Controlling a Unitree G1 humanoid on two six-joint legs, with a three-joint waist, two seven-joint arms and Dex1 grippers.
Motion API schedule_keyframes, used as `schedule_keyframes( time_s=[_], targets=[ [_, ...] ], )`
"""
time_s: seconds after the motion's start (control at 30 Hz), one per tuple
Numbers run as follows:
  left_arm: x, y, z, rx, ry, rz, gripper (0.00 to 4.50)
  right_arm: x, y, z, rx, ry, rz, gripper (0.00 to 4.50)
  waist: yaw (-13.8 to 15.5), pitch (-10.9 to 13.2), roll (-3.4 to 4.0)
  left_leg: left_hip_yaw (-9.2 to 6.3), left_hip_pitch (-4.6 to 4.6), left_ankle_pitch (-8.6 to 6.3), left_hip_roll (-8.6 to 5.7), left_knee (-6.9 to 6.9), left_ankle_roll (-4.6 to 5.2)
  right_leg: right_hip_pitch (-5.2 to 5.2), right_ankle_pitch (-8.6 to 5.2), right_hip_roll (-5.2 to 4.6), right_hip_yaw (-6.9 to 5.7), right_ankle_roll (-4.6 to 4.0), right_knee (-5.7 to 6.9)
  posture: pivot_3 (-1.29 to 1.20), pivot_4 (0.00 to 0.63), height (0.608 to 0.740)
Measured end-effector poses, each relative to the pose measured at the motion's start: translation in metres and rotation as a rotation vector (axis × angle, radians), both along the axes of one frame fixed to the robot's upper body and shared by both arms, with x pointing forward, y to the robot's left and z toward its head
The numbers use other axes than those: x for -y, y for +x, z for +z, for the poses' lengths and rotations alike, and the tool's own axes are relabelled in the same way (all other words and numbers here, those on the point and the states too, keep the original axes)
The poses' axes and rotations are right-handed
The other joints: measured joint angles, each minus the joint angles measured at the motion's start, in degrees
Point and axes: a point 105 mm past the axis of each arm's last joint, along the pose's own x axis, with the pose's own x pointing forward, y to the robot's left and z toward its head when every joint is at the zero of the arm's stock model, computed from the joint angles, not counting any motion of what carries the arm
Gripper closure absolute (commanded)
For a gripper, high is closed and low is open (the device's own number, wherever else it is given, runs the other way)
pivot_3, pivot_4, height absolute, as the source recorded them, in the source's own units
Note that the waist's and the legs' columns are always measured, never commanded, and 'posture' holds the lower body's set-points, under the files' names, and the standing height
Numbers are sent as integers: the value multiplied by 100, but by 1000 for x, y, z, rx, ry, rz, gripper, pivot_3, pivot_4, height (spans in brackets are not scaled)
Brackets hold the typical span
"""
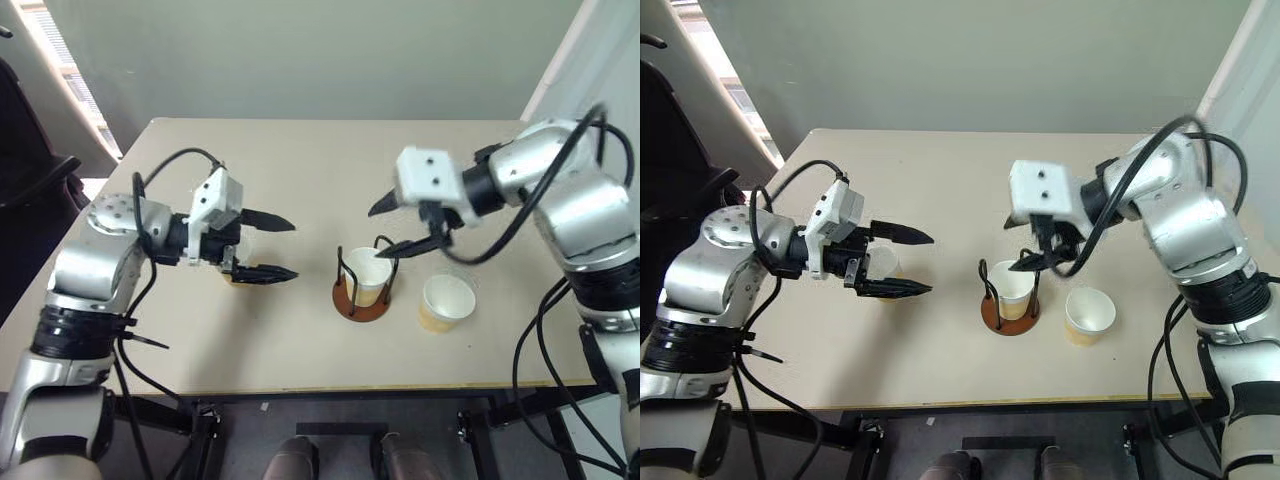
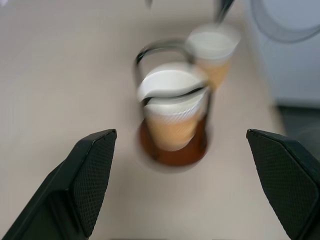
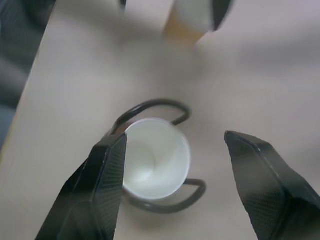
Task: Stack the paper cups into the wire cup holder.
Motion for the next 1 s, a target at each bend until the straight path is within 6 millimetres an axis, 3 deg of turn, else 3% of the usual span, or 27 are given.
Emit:
schedule_keyframes(
  time_s=[0.13,0.4,0.7,1.0],
  targets=[
    [-10,-3,-6,40,148,59,0,3,-16,17,-119,140,4,1225,-1,0,0,0,1,6,-1,-1,-9,-1,-16,2,1,-9,1,0,150,740],
    [-34,12,-36,78,418,195,0,1,-27,21,-219,207,11,1225,0,0,0,-4,2,5,0,-8,-9,-10,-22,2,0,-19,12,0,150,740],
    [-36,29,-41,139,489,220,0,2,-28,24,-216,225,1,1225,1,0,0,-5,-1,-1,-1,-14,-7,-17,-20,0,0,-20,13,0,150,740],
    [-40,31,-44,133,526,217,0,3,-27,25,-213,235,-13,1225,1,0,0,-5,-3,-2,-1,-17,-7,-20,-19,1,0,-18,13,0,150,740]
  ],
)
